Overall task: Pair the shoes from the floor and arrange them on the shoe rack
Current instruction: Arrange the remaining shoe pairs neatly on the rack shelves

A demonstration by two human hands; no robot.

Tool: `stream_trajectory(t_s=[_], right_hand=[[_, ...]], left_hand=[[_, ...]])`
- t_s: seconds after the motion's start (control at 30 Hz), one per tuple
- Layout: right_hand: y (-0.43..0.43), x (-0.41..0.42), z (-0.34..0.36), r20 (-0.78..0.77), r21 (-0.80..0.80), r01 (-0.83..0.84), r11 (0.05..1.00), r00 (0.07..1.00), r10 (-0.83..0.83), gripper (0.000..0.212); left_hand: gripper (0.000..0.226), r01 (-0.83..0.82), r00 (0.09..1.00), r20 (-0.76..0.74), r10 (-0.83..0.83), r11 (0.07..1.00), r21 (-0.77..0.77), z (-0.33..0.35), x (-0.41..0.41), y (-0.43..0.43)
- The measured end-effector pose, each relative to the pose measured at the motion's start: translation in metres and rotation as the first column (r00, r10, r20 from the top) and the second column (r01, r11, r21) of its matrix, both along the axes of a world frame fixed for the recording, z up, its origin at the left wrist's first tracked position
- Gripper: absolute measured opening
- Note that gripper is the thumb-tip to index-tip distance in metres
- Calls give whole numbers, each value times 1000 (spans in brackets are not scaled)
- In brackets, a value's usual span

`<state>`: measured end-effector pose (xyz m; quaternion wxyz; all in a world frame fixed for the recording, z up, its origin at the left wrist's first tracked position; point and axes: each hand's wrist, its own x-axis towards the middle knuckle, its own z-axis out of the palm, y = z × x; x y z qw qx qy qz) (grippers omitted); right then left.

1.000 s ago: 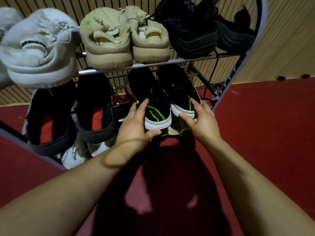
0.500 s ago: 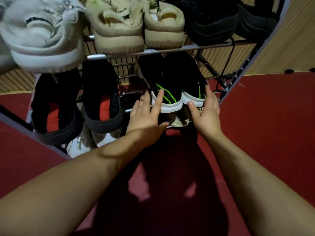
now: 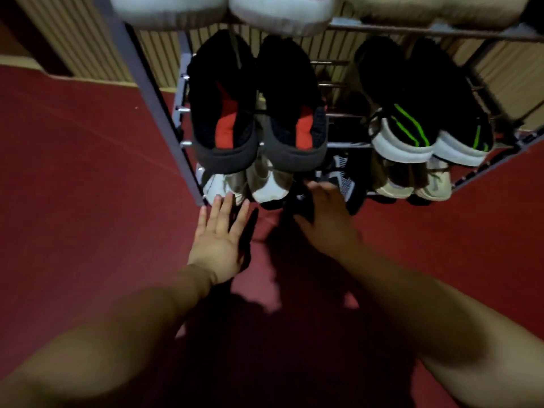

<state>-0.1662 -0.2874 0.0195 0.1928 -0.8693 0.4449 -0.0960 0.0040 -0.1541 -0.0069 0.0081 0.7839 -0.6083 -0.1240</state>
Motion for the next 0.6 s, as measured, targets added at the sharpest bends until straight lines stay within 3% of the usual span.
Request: stream_trajectory(t_s=[0.17, 0.27, 0.33, 0.43, 0.6], right_hand=[[7, 92, 1, -321, -38, -154, 987, 938, 134, 88], [0, 107, -9, -409, -24, -133, 991, 906, 111, 80], [-3, 104, -17, -435, -52, -136, 989, 895, 100, 71], [-6, 97, -21, -424, 42, -137, 990, 894, 142, 49], [-10, 79, -1, -360, -166, -196, 966, 925, 126, 43]], left_hand=[[92, -172, 984, -9, 176, 969, 175, 9, 21, 12], [90, -184, 978, -58, 199, 963, 195, 9, 28, 20], [88, -178, 975, -109, 193, 974, 139, 10, 27, 22], [89, -163, 972, -157, 176, 982, 91, 13, 24, 18], [91, -138, 972, -187, 144, 989, 46, 15, 19, 8]])
